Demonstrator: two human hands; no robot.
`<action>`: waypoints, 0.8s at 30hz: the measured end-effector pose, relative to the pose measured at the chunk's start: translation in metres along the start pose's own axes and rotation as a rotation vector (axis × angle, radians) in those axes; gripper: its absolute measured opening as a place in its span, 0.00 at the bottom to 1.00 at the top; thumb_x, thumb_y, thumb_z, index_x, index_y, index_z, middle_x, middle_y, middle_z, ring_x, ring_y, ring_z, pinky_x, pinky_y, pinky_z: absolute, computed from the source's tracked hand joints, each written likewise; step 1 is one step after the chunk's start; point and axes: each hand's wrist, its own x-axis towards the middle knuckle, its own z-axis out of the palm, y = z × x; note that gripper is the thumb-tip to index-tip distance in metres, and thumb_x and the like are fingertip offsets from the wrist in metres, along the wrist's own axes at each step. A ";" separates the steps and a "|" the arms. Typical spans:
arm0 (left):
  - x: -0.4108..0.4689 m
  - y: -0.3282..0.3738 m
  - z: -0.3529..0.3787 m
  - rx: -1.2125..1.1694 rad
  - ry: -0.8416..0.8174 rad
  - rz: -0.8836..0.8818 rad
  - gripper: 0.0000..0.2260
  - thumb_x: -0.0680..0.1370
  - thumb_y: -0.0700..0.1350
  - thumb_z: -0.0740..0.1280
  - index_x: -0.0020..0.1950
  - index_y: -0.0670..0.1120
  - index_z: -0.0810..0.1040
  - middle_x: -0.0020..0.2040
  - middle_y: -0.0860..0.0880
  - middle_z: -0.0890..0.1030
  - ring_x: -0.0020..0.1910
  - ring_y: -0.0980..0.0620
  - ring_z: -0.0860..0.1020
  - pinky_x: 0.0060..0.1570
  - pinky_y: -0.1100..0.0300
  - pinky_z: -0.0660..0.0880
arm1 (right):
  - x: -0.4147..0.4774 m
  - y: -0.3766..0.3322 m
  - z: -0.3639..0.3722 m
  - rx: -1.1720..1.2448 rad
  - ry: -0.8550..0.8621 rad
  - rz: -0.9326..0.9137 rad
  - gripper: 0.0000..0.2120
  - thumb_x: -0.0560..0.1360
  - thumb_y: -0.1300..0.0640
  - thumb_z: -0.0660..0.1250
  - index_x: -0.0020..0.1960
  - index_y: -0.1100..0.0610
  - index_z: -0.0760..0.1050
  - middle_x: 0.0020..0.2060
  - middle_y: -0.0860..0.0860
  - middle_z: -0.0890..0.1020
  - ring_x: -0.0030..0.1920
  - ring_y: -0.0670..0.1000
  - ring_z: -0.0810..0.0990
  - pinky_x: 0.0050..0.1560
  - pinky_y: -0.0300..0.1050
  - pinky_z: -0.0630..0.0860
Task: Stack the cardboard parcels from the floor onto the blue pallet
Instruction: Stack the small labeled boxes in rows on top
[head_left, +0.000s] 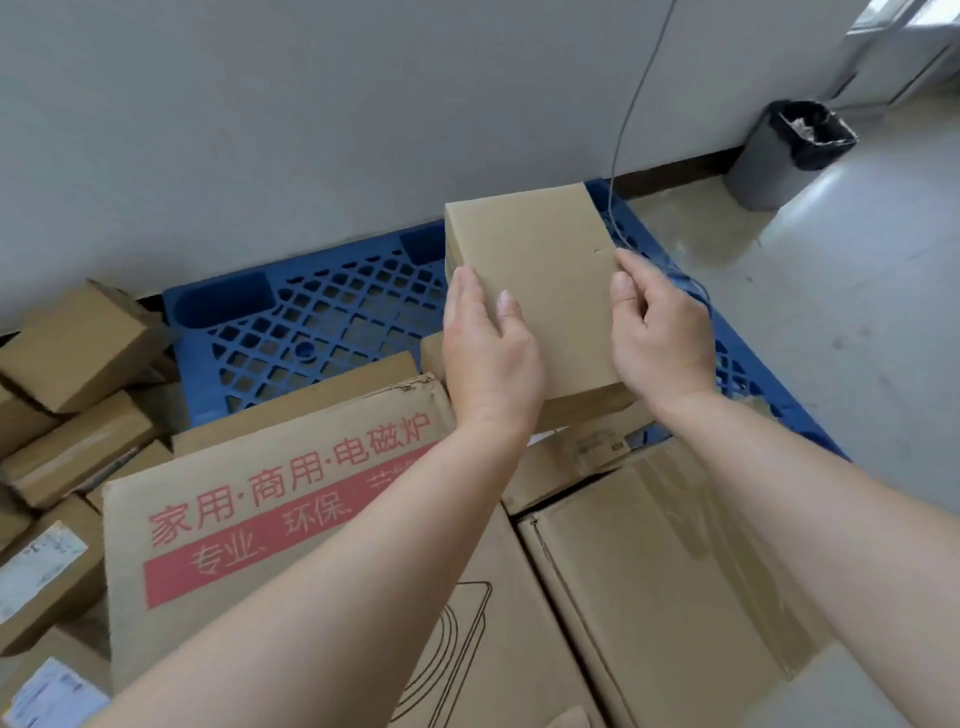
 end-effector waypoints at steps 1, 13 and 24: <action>-0.001 0.003 0.016 0.006 -0.022 0.000 0.22 0.83 0.46 0.55 0.77 0.47 0.58 0.76 0.53 0.62 0.74 0.56 0.60 0.74 0.55 0.58 | 0.007 0.013 -0.009 -0.016 0.010 0.011 0.19 0.82 0.50 0.52 0.70 0.51 0.68 0.64 0.49 0.76 0.63 0.51 0.74 0.60 0.44 0.69; 0.013 -0.029 0.136 0.009 -0.233 -0.143 0.10 0.80 0.46 0.55 0.57 0.45 0.73 0.59 0.50 0.76 0.58 0.49 0.75 0.62 0.47 0.72 | 0.063 0.143 -0.034 -0.141 -0.034 0.071 0.19 0.81 0.48 0.51 0.69 0.49 0.70 0.59 0.51 0.80 0.60 0.56 0.75 0.57 0.47 0.70; 0.013 -0.066 0.157 0.138 -0.307 -0.375 0.16 0.81 0.48 0.55 0.60 0.37 0.68 0.67 0.39 0.70 0.58 0.41 0.74 0.62 0.48 0.69 | 0.051 0.201 0.008 -0.128 -0.133 0.093 0.19 0.81 0.46 0.52 0.68 0.49 0.70 0.58 0.52 0.80 0.59 0.58 0.75 0.58 0.52 0.72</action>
